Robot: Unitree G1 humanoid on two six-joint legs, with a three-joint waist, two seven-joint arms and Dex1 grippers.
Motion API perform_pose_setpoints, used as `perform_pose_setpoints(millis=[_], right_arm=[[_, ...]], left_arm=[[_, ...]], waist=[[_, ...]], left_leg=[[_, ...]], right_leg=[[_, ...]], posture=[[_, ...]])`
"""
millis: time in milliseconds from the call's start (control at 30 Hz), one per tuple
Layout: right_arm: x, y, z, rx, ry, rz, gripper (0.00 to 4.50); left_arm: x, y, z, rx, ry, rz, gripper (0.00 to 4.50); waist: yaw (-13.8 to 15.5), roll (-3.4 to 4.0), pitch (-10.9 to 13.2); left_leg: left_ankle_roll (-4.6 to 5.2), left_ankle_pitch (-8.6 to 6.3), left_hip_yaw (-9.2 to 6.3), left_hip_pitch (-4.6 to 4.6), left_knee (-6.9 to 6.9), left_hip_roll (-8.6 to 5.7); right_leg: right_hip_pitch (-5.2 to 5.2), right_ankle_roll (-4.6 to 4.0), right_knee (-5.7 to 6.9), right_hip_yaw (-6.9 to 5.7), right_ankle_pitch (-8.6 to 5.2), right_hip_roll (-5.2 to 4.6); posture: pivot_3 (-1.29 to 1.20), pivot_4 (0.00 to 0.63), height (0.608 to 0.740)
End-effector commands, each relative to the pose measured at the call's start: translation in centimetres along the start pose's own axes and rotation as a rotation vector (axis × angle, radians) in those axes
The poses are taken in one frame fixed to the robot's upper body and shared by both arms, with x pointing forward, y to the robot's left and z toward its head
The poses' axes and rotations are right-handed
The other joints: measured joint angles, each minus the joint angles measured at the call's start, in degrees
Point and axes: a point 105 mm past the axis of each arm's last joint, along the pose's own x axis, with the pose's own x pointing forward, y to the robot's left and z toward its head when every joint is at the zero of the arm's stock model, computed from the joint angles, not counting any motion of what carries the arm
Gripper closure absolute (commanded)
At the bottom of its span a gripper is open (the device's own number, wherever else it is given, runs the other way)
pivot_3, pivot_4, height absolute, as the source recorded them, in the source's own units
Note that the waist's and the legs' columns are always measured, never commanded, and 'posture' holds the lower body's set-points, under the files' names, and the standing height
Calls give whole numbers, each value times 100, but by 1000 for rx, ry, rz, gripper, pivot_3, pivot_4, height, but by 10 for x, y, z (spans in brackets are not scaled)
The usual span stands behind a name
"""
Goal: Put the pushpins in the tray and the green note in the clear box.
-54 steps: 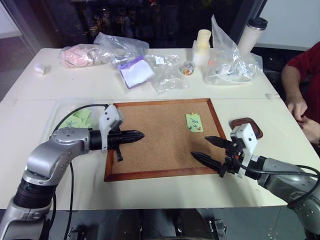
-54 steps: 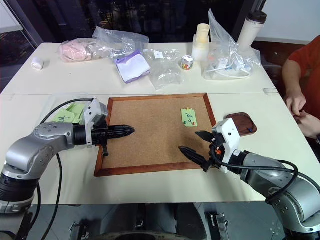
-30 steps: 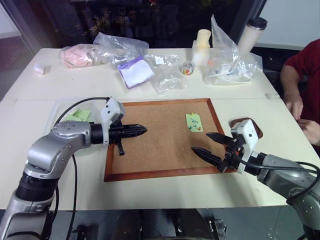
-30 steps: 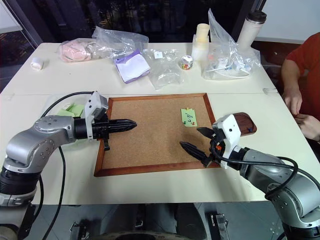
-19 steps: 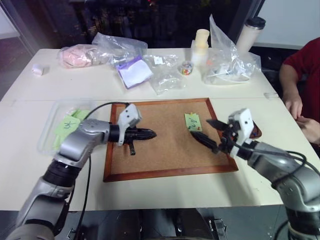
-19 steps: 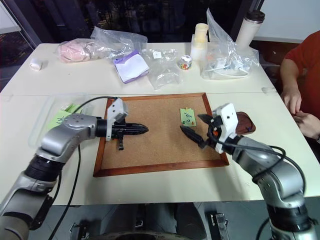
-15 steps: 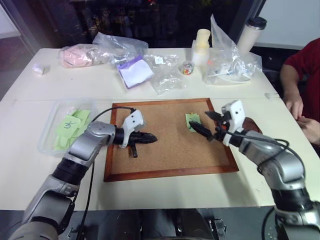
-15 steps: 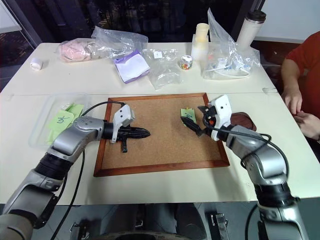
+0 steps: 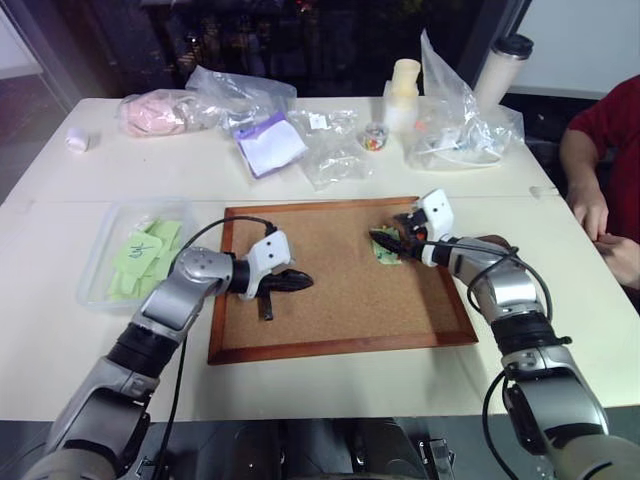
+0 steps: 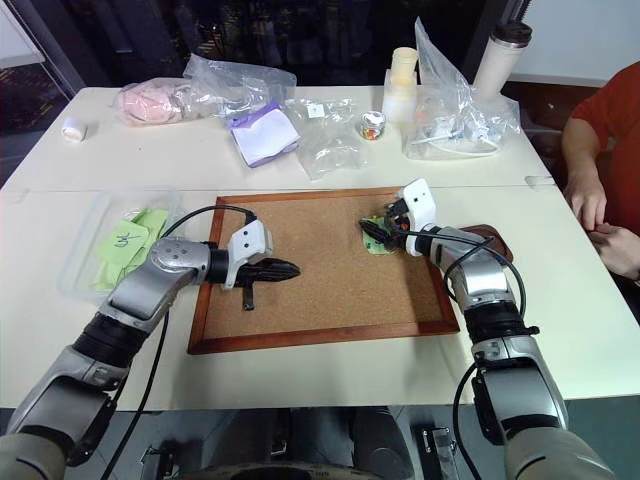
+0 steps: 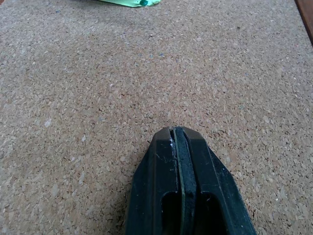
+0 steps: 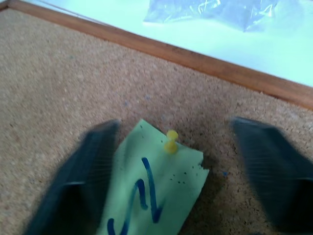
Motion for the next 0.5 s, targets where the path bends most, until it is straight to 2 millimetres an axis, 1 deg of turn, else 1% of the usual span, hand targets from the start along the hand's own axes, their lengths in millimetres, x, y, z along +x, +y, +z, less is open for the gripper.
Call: perform_pose_setpoints(millis=[33, 67, 133, 167, 400, 433, 500], right_arm=[[2, -3, 12, -31, -39, 5, 2855], [2, -3, 13, -30, -41, 7, 3314], [2, -3, 15, -27, -54, 6, 4373], [2, -3, 16, -27, -60, 6, 4447], [-1, -3, 19, -31, -90, -2, 4447], [-2, -5, 22, -34, -110, -18, 4447], [-5, -11, 34, -40, -175, -60, 4447]], left_arm=[[4, -11, -24, -62, 80, -23, 4500], [3, -11, -24, -63, 82, -21, 4500], [3, -12, -27, -67, 91, -17, 4500], [3, -12, -29, -68, 96, -15, 4500], [3, -13, -32, -70, 106, -17, 4500], [4, -14, -32, -71, 106, -21, 4500], [5, -16, -33, -75, 110, -31, 4500]], waist=[[-13, 5, -3], [-14, 7, -4], [-13, 9, -5], [-14, 9, -6], [-17, 12, -7], [-16, 12, -7], [-17, 12, -7]], left_leg=[[0, 0, 0, 0, 0, 0], [0, 0, 0, 1, 0, 0], [0, 0, 0, 2, 0, 0], [0, 0, 0, 2, 0, 1], [0, 0, 1, 3, 0, 1], [0, 0, 1, 3, 0, 1], [0, 0, 1, 3, 0, 1]], right_leg=[[0, 0, 0, 0, 0, 0], [0, 0, 1, 0, 0, 0], [1, 0, 2, 0, 0, 1], [1, 0, 2, 0, 0, 1], [1, 0, 4, 1, 0, 0], [1, 0, 3, 1, 0, 0], [1, 0, 3, 1, 0, 0]], posture=[[0, 150, 734], [0, 150, 734], [0, 150, 734], [0, 150, 734], [0, 150, 734], [0, 150, 734], [0, 150, 734]])
